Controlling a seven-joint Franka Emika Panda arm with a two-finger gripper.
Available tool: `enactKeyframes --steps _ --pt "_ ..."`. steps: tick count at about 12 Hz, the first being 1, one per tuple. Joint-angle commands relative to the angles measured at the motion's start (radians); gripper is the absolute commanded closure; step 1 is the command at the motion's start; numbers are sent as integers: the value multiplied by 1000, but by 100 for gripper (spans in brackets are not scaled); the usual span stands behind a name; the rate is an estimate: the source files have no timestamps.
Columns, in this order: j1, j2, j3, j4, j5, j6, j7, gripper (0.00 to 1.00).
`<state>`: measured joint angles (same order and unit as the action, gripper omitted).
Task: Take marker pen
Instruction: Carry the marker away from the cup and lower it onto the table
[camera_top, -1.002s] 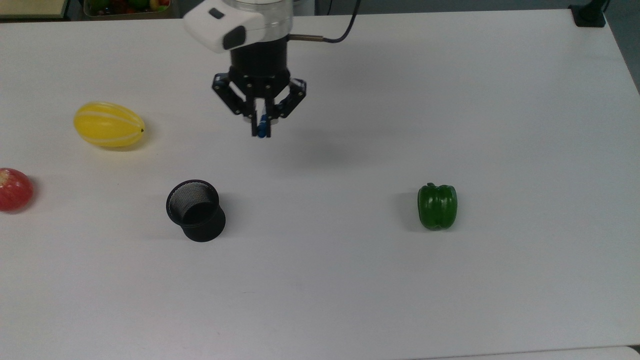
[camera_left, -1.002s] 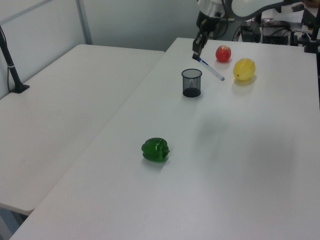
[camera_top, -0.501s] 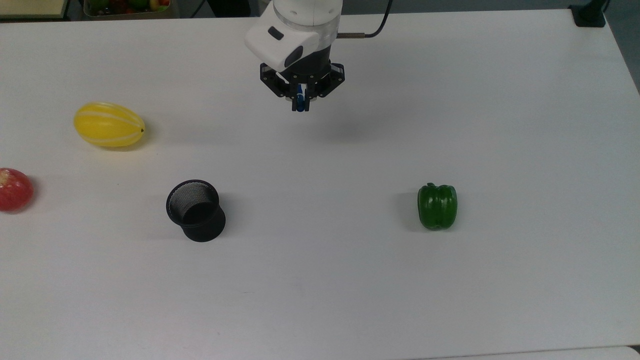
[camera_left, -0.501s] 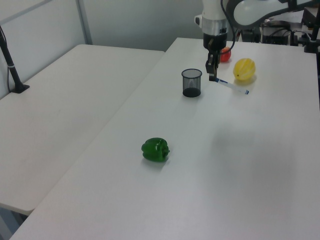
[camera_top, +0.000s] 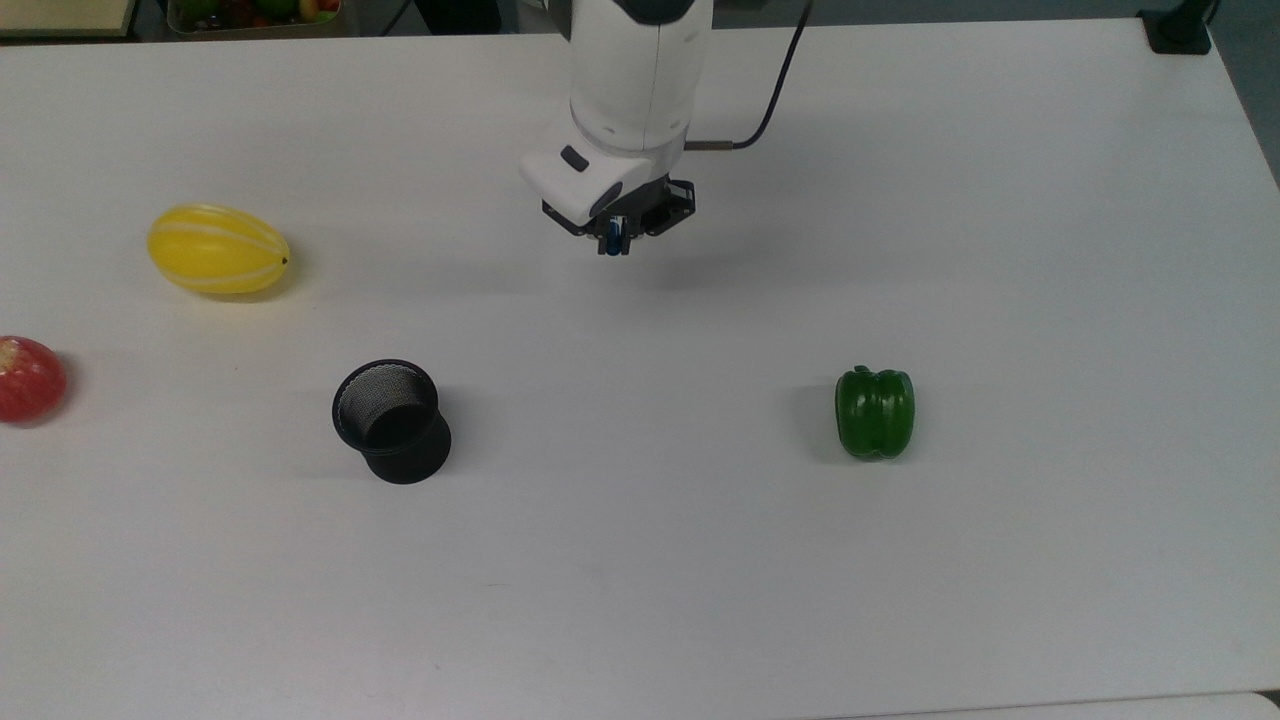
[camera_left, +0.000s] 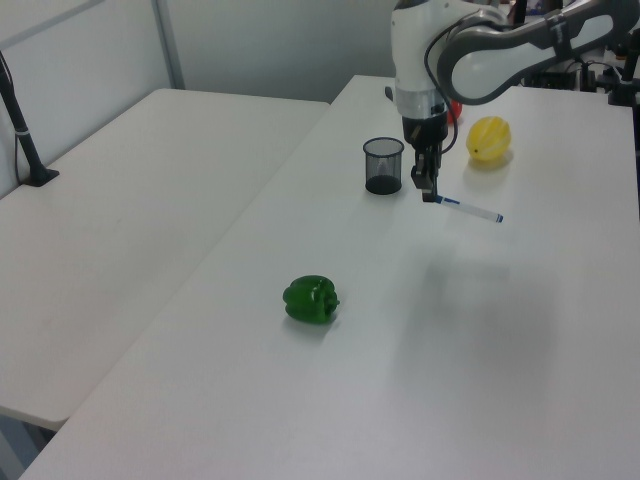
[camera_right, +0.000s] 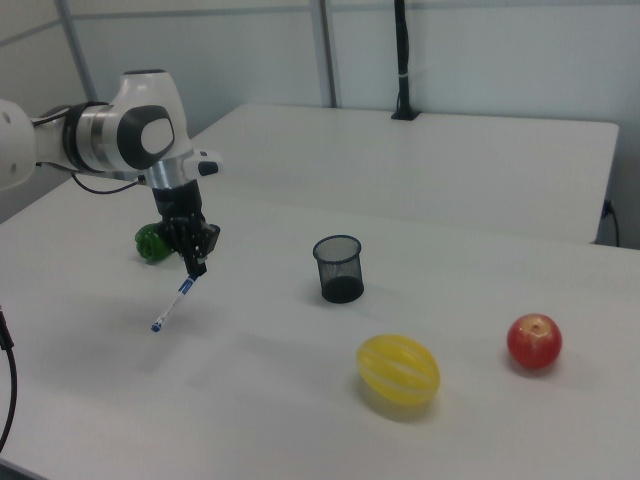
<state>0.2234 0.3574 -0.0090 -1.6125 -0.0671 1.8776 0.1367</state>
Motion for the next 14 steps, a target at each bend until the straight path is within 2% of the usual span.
enactKeyframes --steps 1,6,7,8,10,14 --pt "7 24 6 -4 24 47 72 89" --pt "25 58 6 -9 21 101 118 86" --pt "27 60 6 -9 21 103 118 81" --pt "28 60 6 -7 21 101 118 74" --pt "31 60 4 -7 9 101 135 0" --pt "39 61 4 -7 -5 101 142 0"
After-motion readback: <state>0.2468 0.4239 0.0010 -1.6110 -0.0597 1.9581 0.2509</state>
